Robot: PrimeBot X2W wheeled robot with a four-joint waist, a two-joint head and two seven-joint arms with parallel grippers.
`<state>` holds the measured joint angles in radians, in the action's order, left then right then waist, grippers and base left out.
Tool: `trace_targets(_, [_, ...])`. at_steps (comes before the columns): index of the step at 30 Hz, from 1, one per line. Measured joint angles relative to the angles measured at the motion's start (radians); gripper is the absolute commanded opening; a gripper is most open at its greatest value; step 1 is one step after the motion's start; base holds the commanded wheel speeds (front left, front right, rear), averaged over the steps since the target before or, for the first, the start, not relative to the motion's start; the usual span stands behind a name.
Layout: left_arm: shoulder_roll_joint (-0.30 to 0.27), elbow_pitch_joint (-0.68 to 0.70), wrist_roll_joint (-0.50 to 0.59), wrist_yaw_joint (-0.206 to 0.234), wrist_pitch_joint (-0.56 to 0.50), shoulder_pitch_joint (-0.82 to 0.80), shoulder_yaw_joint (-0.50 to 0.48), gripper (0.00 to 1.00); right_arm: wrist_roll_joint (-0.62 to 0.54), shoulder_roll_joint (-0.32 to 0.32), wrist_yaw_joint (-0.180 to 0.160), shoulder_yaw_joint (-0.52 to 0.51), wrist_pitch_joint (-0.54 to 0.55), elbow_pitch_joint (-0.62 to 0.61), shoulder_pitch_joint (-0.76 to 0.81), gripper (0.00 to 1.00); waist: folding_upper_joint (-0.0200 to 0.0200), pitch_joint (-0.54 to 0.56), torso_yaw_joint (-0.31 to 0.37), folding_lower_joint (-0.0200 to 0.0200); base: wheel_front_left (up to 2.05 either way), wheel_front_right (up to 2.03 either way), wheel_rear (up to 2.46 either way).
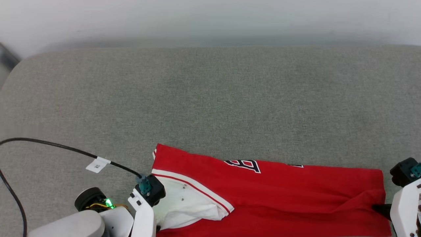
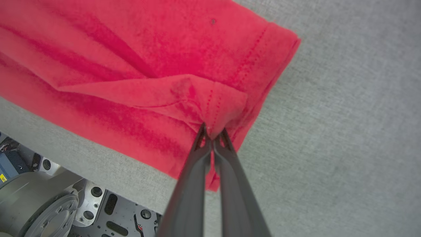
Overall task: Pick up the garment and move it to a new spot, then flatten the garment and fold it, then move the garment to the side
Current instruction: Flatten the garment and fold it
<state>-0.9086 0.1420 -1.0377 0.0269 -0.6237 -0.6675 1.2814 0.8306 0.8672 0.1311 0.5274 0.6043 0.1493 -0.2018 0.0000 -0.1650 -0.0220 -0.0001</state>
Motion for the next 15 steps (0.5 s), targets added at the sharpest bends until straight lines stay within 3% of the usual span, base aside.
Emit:
trace_targets(2, [0.013,-0.024,0.006,0.001,0.016,0.012,0.001,0.04,-0.005,-0.011,0.0,0.006,-0.018,0.018,0.0,0.0,0.0,-0.009,0.0,0.0,0.0,0.0,0.0])
trace_targets(3, [0.017,-0.034,0.01,0.003,0.029,0.013,0.0,0.48,-0.006,-0.018,0.0,0.005,-0.03,0.028,-0.001,0.0,0.0,-0.011,0.001,0.0001,0.0,0.0,0.0])
trace_targets(4, [0.02,-0.043,0.015,0.006,0.043,0.014,-0.003,1.0,-0.007,-0.025,0.0,0.003,-0.043,0.037,-0.002,0.3,0.0,-0.011,0.002,0.0,0.0,0.0,0.0])
trace_targets(5, [0.022,-0.05,0.022,0.009,0.061,0.014,-0.008,1.0,-0.011,-0.029,0.0,0.0,-0.054,0.044,-0.002,1.0,0.0,-0.008,0.002,0.0001,0.0,0.0,0.0])
trace_targets(11, [0.022,-0.048,0.076,0.045,0.222,0.025,-0.06,1.0,-0.026,-0.021,0.0,-0.063,-0.153,0.024,0.004,1.0,0.0,0.031,-0.001,0.0,0.0,0.0,0.0])
trace_targets(15, [0.022,-0.046,0.132,0.126,0.406,0.053,-0.12,1.0,-0.026,-0.003,0.0,-0.151,-0.214,-0.023,0.046,1.0,0.0,0.058,-0.004,0.0,0.0,0.0,0.0])
